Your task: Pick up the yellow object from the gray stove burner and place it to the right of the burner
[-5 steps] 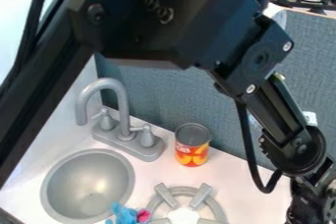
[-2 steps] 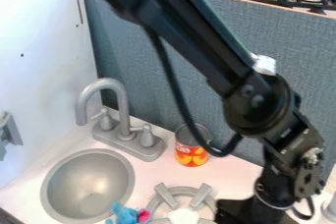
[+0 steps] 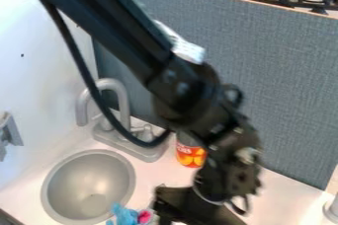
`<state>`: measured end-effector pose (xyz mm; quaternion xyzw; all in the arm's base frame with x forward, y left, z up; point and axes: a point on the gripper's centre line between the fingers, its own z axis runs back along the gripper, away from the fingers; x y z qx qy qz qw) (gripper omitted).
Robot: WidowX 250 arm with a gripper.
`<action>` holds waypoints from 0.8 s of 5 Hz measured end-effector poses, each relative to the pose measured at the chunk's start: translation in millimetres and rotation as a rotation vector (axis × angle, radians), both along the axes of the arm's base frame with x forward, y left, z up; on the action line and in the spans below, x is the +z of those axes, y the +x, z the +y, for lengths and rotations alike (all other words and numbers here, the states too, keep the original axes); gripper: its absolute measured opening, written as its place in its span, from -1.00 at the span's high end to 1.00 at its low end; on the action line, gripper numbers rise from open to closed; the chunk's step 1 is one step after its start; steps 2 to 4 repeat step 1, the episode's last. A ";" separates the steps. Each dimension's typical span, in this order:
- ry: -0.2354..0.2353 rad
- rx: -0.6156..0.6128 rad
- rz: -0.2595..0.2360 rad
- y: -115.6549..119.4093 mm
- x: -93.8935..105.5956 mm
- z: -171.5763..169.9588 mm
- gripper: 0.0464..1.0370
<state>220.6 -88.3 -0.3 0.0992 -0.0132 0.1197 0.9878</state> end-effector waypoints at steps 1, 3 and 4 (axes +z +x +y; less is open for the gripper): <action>-0.058 0.032 0.015 -11.3 -1.2 26.4 -0.93; -0.058 0.032 0.015 -11.3 -1.2 26.4 -0.93; -0.058 0.032 0.015 -11.3 -1.2 26.4 -0.93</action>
